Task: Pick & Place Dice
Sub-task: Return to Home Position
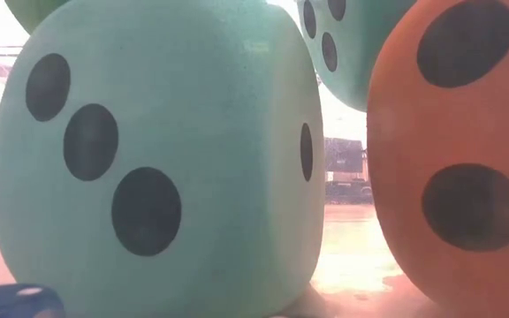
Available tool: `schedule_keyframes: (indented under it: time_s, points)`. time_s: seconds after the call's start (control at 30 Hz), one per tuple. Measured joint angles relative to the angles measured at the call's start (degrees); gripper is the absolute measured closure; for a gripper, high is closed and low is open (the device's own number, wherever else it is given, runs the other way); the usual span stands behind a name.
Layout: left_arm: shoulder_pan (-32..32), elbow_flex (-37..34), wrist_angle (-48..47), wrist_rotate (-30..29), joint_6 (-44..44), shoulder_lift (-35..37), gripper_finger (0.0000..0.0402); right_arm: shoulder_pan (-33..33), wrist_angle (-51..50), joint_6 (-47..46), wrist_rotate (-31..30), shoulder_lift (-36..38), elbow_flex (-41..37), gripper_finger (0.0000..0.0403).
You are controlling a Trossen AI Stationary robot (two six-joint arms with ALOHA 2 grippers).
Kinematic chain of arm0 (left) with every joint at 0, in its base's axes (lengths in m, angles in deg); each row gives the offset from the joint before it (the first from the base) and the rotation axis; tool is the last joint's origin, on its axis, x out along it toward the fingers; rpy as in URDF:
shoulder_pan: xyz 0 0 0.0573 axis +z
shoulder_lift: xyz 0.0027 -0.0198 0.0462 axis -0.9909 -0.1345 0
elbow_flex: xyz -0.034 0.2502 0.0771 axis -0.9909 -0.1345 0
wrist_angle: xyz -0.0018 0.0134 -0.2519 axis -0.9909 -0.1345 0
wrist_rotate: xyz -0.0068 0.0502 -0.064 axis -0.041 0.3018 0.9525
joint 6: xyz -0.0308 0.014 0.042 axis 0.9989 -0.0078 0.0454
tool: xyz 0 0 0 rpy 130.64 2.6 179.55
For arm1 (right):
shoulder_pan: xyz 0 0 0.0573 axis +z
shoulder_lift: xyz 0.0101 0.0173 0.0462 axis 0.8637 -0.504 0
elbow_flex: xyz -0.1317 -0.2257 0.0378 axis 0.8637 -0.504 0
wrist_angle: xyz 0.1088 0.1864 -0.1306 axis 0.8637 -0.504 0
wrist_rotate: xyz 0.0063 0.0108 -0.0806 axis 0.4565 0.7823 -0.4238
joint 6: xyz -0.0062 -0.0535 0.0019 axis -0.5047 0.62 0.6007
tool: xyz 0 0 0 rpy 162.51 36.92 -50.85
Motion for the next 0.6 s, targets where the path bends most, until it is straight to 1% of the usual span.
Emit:
schedule_keyframes:
  time_s: [0.1,0.23,0.37,0.47,0.6]
  points:
    - [0.0,0.0,0.47,0.23,-0.01,1.32,0.0284,-1.7,-0.42,0.37,-0.04,2.53,0.0,0.0364]
    - [-0.02,0.0,0.43,0.21,-0.4,4.9,0.0284,-3.7,-1.03,1.42,-0.4,6.56,0.0,0.038]
    - [-0.02,0.0,1.0,0.17,-0.93,9.59,0.0289,-5.32,-1.03,1.95,-3.58,11.21,0.0,0.039]
    - [-0.02,0.0,0.93,-0.22,-1.07,12.89,0.0313,-5.87,-0.84,2.14,-6.93,14.66,-0.02,0.0394]
    - [-0.02,0.0,0.61,-0.42,-3.41,16.55,0.0371,-5.88,-0.05,3.47,-11.97,19.06,-0.04,0.0394]
